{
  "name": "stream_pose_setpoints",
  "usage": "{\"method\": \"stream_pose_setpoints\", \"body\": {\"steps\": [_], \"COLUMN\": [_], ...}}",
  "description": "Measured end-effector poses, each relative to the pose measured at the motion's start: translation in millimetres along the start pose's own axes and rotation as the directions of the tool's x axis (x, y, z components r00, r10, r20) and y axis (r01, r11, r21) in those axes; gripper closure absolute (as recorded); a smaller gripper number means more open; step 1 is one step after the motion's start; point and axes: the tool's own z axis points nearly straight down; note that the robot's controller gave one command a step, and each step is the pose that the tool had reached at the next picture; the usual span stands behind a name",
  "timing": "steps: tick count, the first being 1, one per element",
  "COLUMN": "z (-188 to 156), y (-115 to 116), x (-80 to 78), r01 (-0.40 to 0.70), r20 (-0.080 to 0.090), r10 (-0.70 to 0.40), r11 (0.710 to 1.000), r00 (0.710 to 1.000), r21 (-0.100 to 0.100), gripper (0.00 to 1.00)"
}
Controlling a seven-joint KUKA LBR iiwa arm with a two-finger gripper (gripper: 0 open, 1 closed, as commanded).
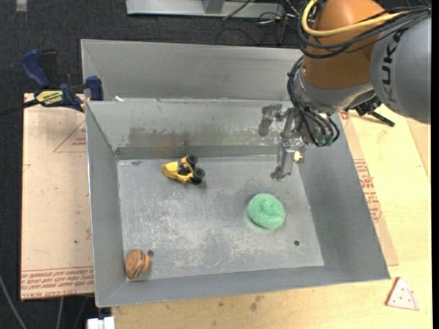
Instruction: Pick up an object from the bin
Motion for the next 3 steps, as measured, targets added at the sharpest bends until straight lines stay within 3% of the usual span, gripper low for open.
{"method": "stream_pose_setpoints", "body": {"steps": [1,2,3], "z": [-5.3,50.3,76.5], "y": [0.0,-13.2,-36.0], "x": [-0.8,17.6,50.9], "r01": [0.0,0.079,-0.024], "r20": [0.007,0.01,0.005], "r10": [0.0,-0.079,0.024], "r11": [1.0,0.997,1.0], "r00": [1.0,0.997,1.0], "r21": [0.0,0.001,-0.001], "gripper": [0.0,0.0,0.0]}}
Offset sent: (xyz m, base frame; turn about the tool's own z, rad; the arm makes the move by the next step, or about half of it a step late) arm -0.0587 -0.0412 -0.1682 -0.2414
